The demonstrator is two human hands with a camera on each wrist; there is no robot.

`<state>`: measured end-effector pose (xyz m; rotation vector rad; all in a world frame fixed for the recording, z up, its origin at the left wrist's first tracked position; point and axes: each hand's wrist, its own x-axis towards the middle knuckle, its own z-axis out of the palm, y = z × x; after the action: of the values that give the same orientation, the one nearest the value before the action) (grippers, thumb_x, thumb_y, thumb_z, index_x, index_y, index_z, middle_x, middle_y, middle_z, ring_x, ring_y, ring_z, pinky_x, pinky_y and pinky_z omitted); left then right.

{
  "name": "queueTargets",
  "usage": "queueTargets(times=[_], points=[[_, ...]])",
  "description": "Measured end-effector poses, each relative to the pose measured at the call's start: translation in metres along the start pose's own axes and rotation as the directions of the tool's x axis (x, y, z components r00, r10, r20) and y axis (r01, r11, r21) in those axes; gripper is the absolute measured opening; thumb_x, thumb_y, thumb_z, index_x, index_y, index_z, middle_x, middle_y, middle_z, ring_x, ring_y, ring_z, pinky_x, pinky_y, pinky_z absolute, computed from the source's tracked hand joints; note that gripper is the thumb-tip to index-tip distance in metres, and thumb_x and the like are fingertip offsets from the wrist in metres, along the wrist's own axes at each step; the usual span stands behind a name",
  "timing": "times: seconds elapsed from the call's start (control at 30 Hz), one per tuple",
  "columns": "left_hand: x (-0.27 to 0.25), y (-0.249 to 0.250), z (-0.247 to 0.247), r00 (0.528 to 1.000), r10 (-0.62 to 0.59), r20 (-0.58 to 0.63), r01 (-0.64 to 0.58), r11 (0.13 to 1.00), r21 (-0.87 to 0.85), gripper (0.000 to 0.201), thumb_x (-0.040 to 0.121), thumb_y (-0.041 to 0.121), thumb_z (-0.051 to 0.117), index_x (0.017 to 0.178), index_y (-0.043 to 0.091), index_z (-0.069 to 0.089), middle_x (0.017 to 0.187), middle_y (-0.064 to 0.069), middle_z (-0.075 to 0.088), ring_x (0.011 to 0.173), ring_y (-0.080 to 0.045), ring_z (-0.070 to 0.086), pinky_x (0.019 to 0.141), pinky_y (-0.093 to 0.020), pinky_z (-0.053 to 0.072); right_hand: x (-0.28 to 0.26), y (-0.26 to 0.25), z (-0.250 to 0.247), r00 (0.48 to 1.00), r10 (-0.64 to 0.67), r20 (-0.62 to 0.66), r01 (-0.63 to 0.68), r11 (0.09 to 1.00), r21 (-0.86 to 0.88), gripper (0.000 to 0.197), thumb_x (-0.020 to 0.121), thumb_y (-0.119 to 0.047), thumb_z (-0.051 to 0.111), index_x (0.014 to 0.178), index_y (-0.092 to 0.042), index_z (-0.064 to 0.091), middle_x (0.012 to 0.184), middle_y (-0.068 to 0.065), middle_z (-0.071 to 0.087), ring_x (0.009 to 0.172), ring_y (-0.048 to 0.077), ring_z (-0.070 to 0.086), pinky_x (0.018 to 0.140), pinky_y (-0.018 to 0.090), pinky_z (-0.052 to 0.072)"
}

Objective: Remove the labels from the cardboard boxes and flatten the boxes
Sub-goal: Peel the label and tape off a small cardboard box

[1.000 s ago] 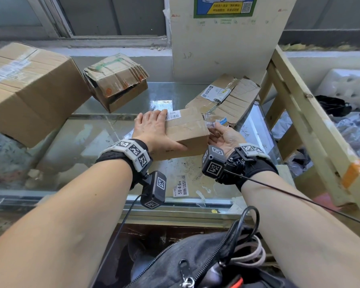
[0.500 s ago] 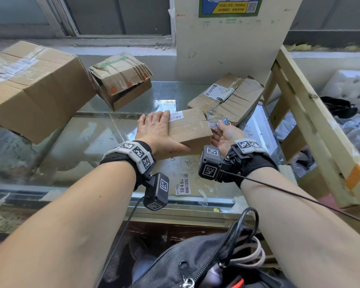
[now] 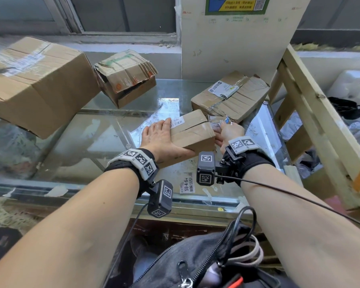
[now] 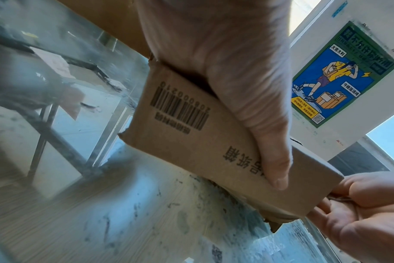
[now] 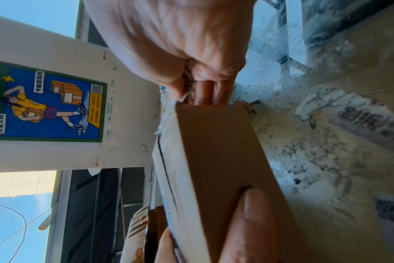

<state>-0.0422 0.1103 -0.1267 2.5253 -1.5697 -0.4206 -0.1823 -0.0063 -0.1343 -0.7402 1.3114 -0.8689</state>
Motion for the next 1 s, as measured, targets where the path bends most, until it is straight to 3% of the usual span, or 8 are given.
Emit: queueTargets(times=[0.13,0.2,0.3,0.5,0.63,0.7,0.87,1.0], points=[[0.0,-0.004,0.001,1.0,0.016,0.016,-0.016,1.0,-0.014,0.124,0.058,0.081,0.065,0.152,0.022,0.009,0.153,-0.003,0.022,0.142,-0.024,0.018,0.119,-0.043,0.005,0.004,-0.001,-0.015,0.998,0.044,0.046,-0.041,0.998,-0.057,0.024,0.101,-0.013,0.04,0.08,-0.013,0.05,0.062,0.006,0.062,0.035,0.009,0.057,0.035,0.021,0.046],[-0.004,-0.006,0.007,0.999,0.042,0.026,-0.042,0.999,-0.026,0.124,0.059,0.08,0.066,0.152,0.023,0.008,0.154,-0.002,0.02,0.143,-0.022,0.016,0.12,-0.043,0.003,0.008,0.005,-0.035,0.985,0.152,0.082,-0.149,0.988,-0.039,0.023,0.104,-0.021,0.03,0.097,-0.01,0.048,0.069,0.006,0.065,0.041,0.01,0.063,0.038,0.02,0.049],[-0.001,-0.009,0.009,0.998,0.057,0.012,-0.057,0.998,-0.009,0.122,0.058,0.08,0.066,0.151,0.024,0.009,0.154,-0.002,0.021,0.142,-0.023,0.017,0.12,-0.044,0.004,0.01,0.017,-0.052,0.971,0.237,0.041,-0.237,0.971,-0.007,0.036,0.104,-0.023,0.031,0.121,0.004,0.047,0.055,0.012,0.067,0.04,0.015,0.064,0.035,0.023,0.048],[0.006,-0.011,0.009,0.998,0.057,0.031,-0.057,0.998,-0.008,0.124,0.056,0.08,0.067,0.151,0.023,0.01,0.153,-0.002,0.023,0.141,-0.024,0.02,0.12,-0.045,0.008,0.004,0.008,-0.044,0.974,0.197,0.112,-0.197,0.98,-0.008,0.025,0.102,-0.017,0.042,0.085,-0.002,0.052,0.056,0.01,0.067,0.04,0.014,0.062,0.044,0.027,0.055],[0.007,-0.011,0.01,0.998,0.051,0.04,-0.051,0.999,-0.006,0.126,0.056,0.081,0.066,0.151,0.023,0.009,0.154,-0.003,0.022,0.142,-0.023,0.018,0.12,-0.046,0.006,0.004,0.006,-0.044,0.972,0.198,0.13,-0.199,0.98,-0.006,0.016,0.098,-0.013,0.047,0.089,-0.002,0.054,0.059,0.011,0.067,0.045,0.018,0.065,0.049,0.03,0.057],[0.007,-0.012,0.009,0.998,0.047,0.046,-0.047,0.999,-0.007,0.126,0.056,0.081,0.067,0.152,0.023,0.008,0.155,-0.003,0.021,0.143,-0.023,0.018,0.12,-0.046,0.005,0.003,0.004,-0.045,0.97,0.203,0.134,-0.204,0.979,-0.008,0.014,0.097,-0.01,0.047,0.088,-0.002,0.054,0.058,0.011,0.067,0.049,0.02,0.066,0.059,0.035,0.059],[0.005,-0.007,-0.008,0.991,0.051,0.12,-0.051,0.999,-0.01,0.125,0.057,0.07,0.076,0.152,0.022,0.01,0.153,-0.002,0.024,0.142,-0.022,0.02,0.119,-0.041,0.009,-0.003,-0.008,-0.04,0.968,0.19,0.161,-0.179,0.981,-0.082,0.012,0.092,-0.001,0.045,0.093,-0.003,0.057,0.078,0.011,0.064,0.068,0.021,0.062,0.083,0.038,0.051],[0.004,-0.004,-0.024,0.995,0.1,-0.013,-0.1,0.995,0.017,0.116,0.055,0.068,0.078,0.147,0.021,0.025,0.143,-0.002,0.038,0.134,-0.022,0.031,0.114,-0.038,0.017,-0.008,-0.03,-0.03,0.975,0.085,0.206,-0.04,0.976,-0.213,0.014,0.088,0.002,0.056,0.099,0.0,0.064,0.092,0.015,0.068,0.08,0.022,0.064,0.083,0.037,0.054]])
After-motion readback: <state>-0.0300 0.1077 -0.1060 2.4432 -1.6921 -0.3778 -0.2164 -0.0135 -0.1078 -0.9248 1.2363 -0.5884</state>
